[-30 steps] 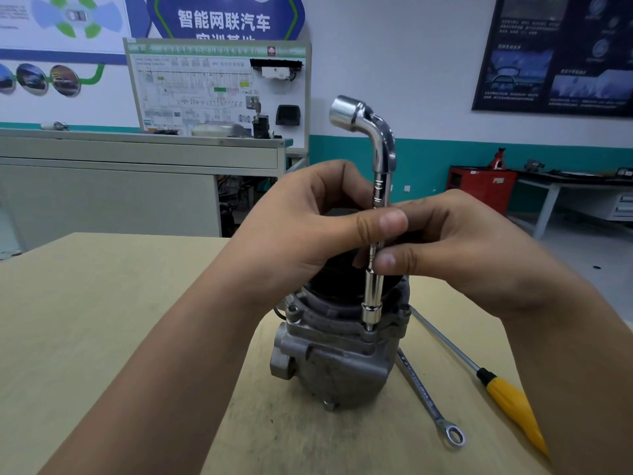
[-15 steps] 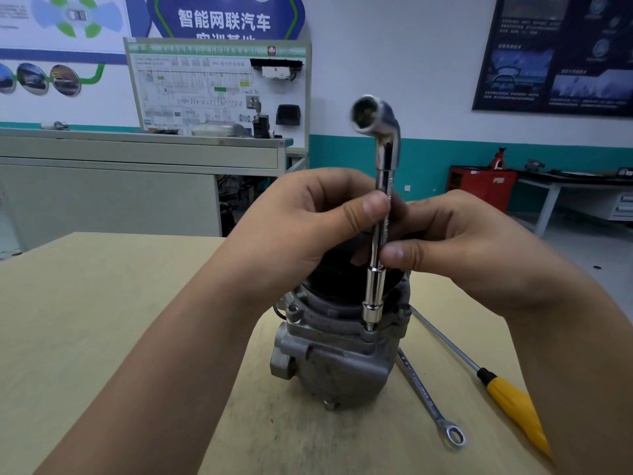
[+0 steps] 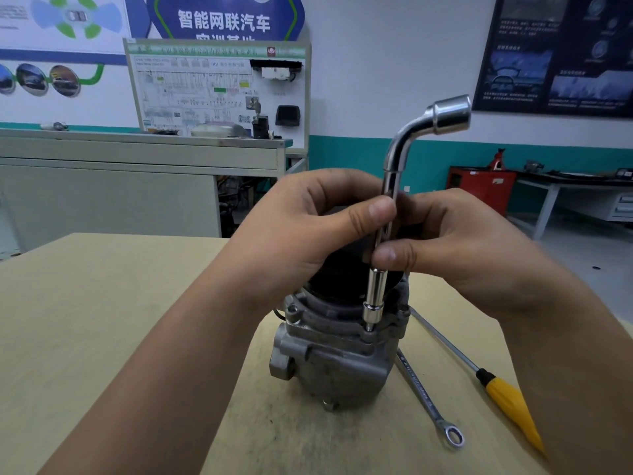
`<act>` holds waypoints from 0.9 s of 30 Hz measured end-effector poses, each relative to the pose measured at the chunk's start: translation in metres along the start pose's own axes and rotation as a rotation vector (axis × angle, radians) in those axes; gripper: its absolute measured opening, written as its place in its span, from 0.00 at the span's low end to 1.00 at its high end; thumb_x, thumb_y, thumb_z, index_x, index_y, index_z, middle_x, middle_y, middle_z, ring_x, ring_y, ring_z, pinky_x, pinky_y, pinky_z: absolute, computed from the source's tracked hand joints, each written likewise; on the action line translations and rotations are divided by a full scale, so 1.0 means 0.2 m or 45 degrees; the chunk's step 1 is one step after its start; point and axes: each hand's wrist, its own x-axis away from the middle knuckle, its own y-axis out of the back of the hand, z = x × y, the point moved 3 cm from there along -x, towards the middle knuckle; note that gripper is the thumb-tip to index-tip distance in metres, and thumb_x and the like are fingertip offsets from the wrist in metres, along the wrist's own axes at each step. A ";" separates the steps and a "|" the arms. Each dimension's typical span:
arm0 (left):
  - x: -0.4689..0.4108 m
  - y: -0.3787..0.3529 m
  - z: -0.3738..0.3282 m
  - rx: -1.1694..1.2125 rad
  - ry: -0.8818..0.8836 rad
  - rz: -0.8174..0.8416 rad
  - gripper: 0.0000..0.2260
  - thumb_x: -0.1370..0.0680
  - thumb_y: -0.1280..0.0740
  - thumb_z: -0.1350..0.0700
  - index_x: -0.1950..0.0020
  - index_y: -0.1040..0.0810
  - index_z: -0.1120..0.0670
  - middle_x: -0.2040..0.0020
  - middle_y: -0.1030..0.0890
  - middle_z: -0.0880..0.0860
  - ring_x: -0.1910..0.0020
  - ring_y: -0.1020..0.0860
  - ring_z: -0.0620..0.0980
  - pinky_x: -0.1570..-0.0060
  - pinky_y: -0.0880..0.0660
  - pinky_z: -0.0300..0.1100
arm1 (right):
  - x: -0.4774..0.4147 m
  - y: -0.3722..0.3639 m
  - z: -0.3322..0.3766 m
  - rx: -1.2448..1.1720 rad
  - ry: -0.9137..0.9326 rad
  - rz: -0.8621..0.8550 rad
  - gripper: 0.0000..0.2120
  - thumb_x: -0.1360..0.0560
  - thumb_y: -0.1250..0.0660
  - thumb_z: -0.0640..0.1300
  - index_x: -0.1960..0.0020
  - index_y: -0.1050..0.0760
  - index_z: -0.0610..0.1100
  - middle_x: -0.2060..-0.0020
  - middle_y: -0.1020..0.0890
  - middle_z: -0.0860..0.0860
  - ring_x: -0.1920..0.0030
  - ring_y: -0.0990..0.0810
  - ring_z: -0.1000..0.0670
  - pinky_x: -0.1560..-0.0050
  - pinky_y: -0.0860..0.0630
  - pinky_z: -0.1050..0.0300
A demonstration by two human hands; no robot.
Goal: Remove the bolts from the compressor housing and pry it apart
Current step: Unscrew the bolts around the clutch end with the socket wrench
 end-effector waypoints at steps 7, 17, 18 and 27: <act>0.01 -0.01 -0.01 0.035 -0.039 0.084 0.11 0.25 0.36 0.59 0.55 0.15 0.49 0.55 0.15 0.46 0.52 0.18 0.43 0.54 0.22 0.35 | 0.00 0.02 -0.02 -0.012 -0.002 -0.008 0.10 0.41 0.29 0.45 0.60 0.16 0.46 0.62 0.15 0.49 0.57 0.16 0.53 0.52 0.21 0.63; 0.00 0.01 0.01 0.045 -0.008 0.031 0.05 0.31 0.30 0.55 0.59 0.21 0.55 0.66 0.20 0.48 0.67 0.24 0.45 0.65 0.25 0.35 | 0.00 0.02 -0.02 0.053 -0.011 0.059 0.12 0.36 0.31 0.47 0.54 0.17 0.45 0.55 0.14 0.47 0.51 0.16 0.51 0.50 0.22 0.62; 0.00 0.01 0.01 0.038 -0.011 0.017 0.07 0.32 0.29 0.55 0.59 0.23 0.56 0.66 0.20 0.47 0.66 0.23 0.45 0.64 0.25 0.35 | 0.00 0.02 -0.02 0.052 -0.014 0.065 0.14 0.38 0.29 0.49 0.54 0.17 0.45 0.56 0.14 0.47 0.51 0.16 0.51 0.51 0.22 0.63; 0.01 0.01 0.00 0.042 -0.007 0.039 0.04 0.29 0.32 0.57 0.59 0.17 0.52 0.62 0.17 0.49 0.63 0.20 0.44 0.62 0.23 0.35 | 0.00 0.01 -0.02 0.021 0.012 0.030 0.08 0.38 0.27 0.45 0.59 0.17 0.46 0.61 0.14 0.49 0.56 0.16 0.54 0.54 0.22 0.65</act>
